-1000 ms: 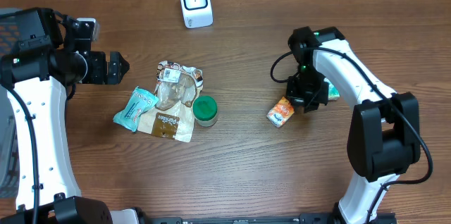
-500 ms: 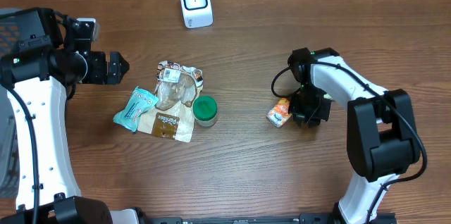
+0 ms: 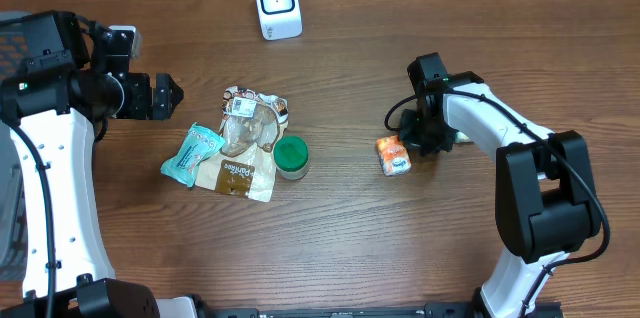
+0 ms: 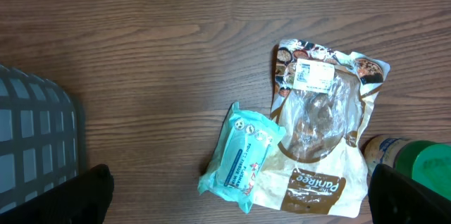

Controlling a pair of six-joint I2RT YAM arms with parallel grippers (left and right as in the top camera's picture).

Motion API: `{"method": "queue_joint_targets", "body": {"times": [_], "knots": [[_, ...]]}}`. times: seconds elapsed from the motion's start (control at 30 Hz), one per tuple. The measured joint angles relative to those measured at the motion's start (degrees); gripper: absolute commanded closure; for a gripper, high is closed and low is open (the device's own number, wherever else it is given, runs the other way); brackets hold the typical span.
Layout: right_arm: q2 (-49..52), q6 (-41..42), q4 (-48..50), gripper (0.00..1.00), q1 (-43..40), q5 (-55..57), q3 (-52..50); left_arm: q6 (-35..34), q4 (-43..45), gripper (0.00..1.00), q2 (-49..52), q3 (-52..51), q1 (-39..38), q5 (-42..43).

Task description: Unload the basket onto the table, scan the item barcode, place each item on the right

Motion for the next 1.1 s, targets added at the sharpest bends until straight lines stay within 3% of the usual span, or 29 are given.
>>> {"method": "queue_joint_targets", "body": {"times": [0.2,0.37,0.5,0.6,1.1], "knots": [[0.0,-3.2,1.9,0.77,0.0,-5.3,0.8,0.0,0.0,0.01,0.0,0.0,0.0,0.0],[0.1,-7.0,-5.5,0.73,0.0,-7.4,6.9,0.0,0.0,0.0,0.0,0.0,0.0,0.0],[0.0,-10.7,-13.6,0.54,0.0,-8.2,13.4,0.0,0.0,0.0,0.0,0.0,0.0,0.0],[-0.2,-13.4,-17.1,0.48,0.0,-8.5,14.9,0.0,0.0,0.0,0.0,0.0,0.0,0.0],[-0.2,-21.2,-11.1,0.57,0.0,-11.5,4.4,0.0,0.0,0.0,0.0,0.0,0.0,0.0]]}}
